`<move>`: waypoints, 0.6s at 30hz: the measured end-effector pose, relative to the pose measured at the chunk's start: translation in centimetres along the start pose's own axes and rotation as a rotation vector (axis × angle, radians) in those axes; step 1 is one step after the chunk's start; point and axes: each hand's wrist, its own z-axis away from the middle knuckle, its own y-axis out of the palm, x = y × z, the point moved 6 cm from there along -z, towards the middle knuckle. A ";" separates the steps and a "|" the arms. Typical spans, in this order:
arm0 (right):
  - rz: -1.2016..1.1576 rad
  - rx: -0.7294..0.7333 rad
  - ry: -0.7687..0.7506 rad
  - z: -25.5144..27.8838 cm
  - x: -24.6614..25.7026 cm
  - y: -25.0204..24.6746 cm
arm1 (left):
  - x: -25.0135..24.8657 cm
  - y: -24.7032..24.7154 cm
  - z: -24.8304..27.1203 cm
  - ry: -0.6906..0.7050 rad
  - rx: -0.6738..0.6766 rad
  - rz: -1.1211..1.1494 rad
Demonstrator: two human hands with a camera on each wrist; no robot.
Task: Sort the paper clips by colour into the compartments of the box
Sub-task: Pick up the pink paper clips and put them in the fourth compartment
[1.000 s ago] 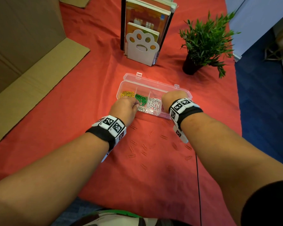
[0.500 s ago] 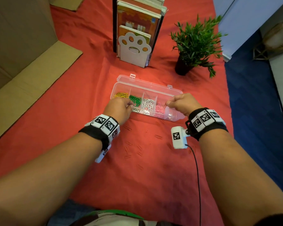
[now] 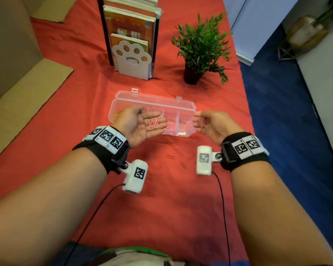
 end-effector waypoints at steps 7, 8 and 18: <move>-0.472 0.217 0.005 2.1 -1.0 -0.5 | 0.5 2.6 -0.6 -0.016 -0.003 -0.112; -0.459 0.188 -0.006 2.1 -1.0 -0.7 | 0.5 3.0 -0.8 -0.021 -0.009 -0.140; -0.006 -0.103 -0.154 0.1 0.3 -0.4 | -1.1 5.0 -2.9 0.110 -0.162 -0.319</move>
